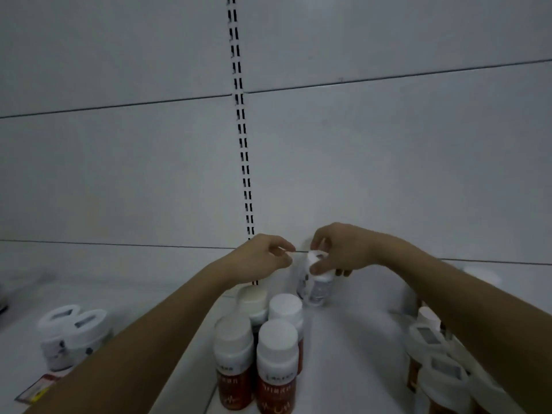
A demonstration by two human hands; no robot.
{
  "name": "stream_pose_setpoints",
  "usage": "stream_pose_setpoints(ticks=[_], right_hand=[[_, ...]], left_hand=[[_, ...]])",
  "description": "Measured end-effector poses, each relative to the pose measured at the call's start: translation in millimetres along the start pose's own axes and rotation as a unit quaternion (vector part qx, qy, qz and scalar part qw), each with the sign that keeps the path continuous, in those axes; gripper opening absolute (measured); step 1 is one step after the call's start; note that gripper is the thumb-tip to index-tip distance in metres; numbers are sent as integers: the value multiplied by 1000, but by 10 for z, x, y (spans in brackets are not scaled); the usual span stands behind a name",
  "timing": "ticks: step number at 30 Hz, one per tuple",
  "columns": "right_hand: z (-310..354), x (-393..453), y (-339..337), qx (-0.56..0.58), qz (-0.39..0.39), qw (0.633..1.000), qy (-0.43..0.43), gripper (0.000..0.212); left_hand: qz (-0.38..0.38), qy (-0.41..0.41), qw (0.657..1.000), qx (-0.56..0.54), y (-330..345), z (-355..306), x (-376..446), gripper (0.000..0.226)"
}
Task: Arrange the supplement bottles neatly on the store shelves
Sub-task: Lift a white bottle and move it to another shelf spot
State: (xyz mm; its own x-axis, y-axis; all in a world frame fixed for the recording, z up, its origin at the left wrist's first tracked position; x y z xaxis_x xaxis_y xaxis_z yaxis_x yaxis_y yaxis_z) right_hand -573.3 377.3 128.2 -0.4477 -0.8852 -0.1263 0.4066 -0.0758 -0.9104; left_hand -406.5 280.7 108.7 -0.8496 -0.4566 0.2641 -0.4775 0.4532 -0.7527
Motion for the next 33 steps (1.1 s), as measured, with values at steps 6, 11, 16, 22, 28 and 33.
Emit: stream_pose_setpoints(ticks=[6, 11, 16, 22, 28, 33], right_hand=[[280, -507, -546, 34, 38, 991, -120, 47], [538, -706, -627, 40, 40, 982, -178, 54], [711, -706, -580, 148, -6, 974, -174, 41], [939, -660, -425, 176, -69, 962, -198, 30], [1430, -640, -256, 170, -49, 961, -214, 25], [2019, -579, 108, 185, -78, 958, -207, 24]], left_hand=[[18, 60, 982, -180, -192, -196, -238, 54], [-44, 94, 978, -181, -291, -332, -441, 59], [-178, 81, 968, -156, -350, -356, -525, 60], [-200, 68, 969, -128, -425, -335, -795, 56], [-260, 52, 957, -117, -767, -92, -1132, 66], [-287, 54, 954, -61, -1205, 425, -1592, 51]])
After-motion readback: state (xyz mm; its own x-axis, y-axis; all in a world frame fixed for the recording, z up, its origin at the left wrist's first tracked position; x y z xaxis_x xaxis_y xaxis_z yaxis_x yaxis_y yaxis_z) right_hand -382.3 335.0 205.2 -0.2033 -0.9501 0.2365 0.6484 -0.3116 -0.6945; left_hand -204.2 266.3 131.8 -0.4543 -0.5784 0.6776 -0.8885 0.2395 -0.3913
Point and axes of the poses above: each hand's wrist, its own x-axis towards the middle knuckle, its own y-axis out of the palm, z = x × y, the point moved 1 cm from there along x, towards the middle knuckle, and after that the axes turned 14 degrees about y, right-handed, at the moved point
